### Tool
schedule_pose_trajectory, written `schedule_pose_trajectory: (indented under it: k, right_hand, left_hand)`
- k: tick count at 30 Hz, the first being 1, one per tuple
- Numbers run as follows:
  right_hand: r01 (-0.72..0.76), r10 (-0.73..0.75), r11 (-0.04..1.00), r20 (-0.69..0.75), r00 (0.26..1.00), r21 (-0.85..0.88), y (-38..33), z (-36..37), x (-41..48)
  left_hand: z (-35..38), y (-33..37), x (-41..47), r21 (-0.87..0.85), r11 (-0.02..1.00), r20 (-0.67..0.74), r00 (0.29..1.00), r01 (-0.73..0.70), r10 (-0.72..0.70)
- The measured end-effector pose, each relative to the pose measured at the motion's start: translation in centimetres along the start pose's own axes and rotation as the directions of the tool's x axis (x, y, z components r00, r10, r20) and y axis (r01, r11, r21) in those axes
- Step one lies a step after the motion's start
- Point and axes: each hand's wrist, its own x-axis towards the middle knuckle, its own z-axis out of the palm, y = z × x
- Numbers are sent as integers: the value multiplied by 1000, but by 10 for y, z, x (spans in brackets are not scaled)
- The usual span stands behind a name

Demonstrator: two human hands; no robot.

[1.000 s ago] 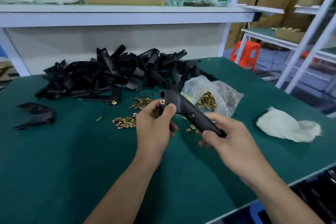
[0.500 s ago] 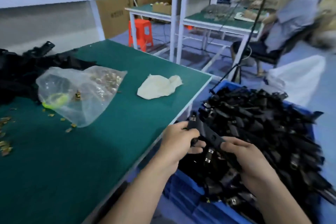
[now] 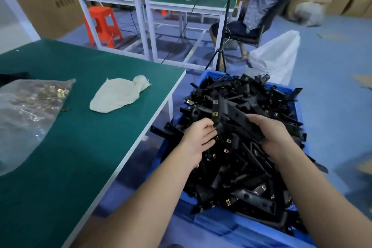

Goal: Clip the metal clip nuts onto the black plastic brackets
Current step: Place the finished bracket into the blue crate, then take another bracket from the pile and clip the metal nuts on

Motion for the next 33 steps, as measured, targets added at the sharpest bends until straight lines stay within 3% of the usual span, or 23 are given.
schedule_pose_trajectory:
  k: [2, 4, 5, 7, 10, 13, 16, 23, 25, 28, 33]
  right_hand:
    - [39, -45, 997, -85, 995, -64, -2, -3, 13]
    - [143, -219, 918, -170, 961, -370, 6, -5, 14]
    - [188, -303, 843, -155, 940, -503, 11, -3, 8]
    - [266, -394, 751, -87, 915, -604, 23, 12, -7]
    - [345, -437, 724, -11, 899, -598, 43, 48, -35]
    - [402, -420, 770, 81, 904, -496, 58, 85, -64]
    - [455, -422, 811, 171, 890, -367, 61, 113, -86]
    - [616, -521, 736, 347, 780, -280, 17, 184, -138]
    - [696, -576, 691, 431, 695, -198, 3, 210, -165]
    - [756, -593, 654, 599, 538, -32, -10, 262, -212]
    - [798, -507, 595, 815, 280, 95, 8, 361, -290]
  left_hand:
    - [-2, -1, -1, 110, 994, -5, 1000, 26, -25]
    - [-7, -7, -2, 166, 986, 7, 999, 34, -36]
    - [-10, -10, -2, 170, 985, 5, 999, 34, -35]
    - [-15, -16, -1, 162, 986, -4, 999, 40, -40]
    - [-24, -26, 0, 157, 987, -44, 999, 18, -11]
    - [-33, -34, -2, 285, 950, -109, 981, -125, 161]
    - [-50, -21, -17, 382, 893, -183, 927, -239, 327]
    - [-105, 46, -97, 463, 810, -319, 784, -361, 532]
    - [-126, 66, -133, 490, 776, -356, 721, -397, 594]
    - [-169, 92, -186, 529, 727, -478, 554, -438, 682]
    - [-262, 105, -273, 643, 710, -667, 245, -288, 704]
